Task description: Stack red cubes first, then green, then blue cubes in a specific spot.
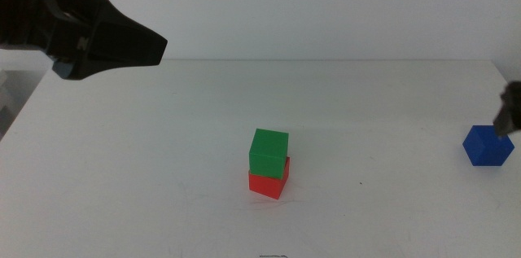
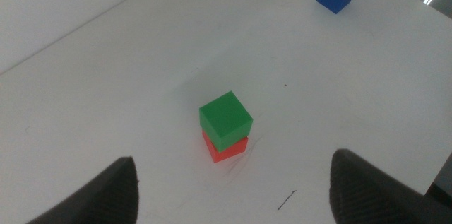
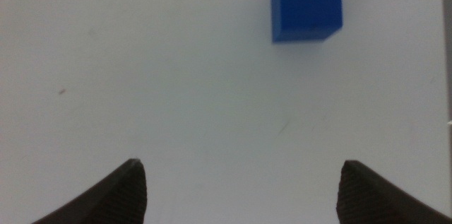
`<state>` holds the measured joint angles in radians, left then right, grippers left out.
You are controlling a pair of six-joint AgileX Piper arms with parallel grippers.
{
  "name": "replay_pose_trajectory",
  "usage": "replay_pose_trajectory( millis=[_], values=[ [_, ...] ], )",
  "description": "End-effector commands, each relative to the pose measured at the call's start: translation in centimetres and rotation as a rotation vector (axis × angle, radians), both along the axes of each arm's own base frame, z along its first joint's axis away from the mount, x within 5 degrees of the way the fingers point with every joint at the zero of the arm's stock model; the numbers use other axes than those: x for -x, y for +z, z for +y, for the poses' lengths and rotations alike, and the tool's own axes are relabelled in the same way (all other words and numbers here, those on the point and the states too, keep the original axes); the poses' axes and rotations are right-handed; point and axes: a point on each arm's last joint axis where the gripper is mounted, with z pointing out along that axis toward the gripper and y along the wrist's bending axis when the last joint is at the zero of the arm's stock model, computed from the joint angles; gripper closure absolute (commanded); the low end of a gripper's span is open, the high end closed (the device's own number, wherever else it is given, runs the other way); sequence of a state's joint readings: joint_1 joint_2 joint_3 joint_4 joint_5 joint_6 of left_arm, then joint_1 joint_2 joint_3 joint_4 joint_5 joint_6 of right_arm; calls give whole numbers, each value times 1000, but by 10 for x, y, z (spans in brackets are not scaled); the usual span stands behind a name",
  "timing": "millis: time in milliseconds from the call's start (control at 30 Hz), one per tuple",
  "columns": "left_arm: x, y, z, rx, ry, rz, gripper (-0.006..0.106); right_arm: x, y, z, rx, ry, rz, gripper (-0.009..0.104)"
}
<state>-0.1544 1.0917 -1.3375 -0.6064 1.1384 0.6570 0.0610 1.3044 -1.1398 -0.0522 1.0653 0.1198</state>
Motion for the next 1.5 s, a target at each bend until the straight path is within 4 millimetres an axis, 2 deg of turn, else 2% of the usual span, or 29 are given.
replay_pose_trajectory(
  millis=[0, 133, 267, 467, 600, 967, 1367, 1467],
  values=[
    [4, 16, -1, 61, 12, -75, 9, -18, 14, -5, 61, 17, -53, 4],
    [4, 16, -1, 61, 12, -75, 9, -49, 8, -14, 103, 12, -5, 4],
    [4, 16, -1, 61, 12, -75, 9, -76, -2, -35, 89, -27, 37, 4],
    [4, 16, -1, 61, 12, -75, 9, -103, -26, -63, 80, -47, 108, 4],
    [4, 16, -1, 61, 12, -75, 9, -116, -45, -71, 91, -24, 120, 4],
    [4, 16, -1, 61, 12, -75, 9, -141, -86, -73, 96, 12, 121, 4],
    [4, 16, -1, 61, 12, -75, 9, -154, -111, -74, 80, 15, 121, 4],
    [4, 16, -1, 61, 12, -75, 9, -155, -116, -74, 77, 15, 130, 7]
  ],
)
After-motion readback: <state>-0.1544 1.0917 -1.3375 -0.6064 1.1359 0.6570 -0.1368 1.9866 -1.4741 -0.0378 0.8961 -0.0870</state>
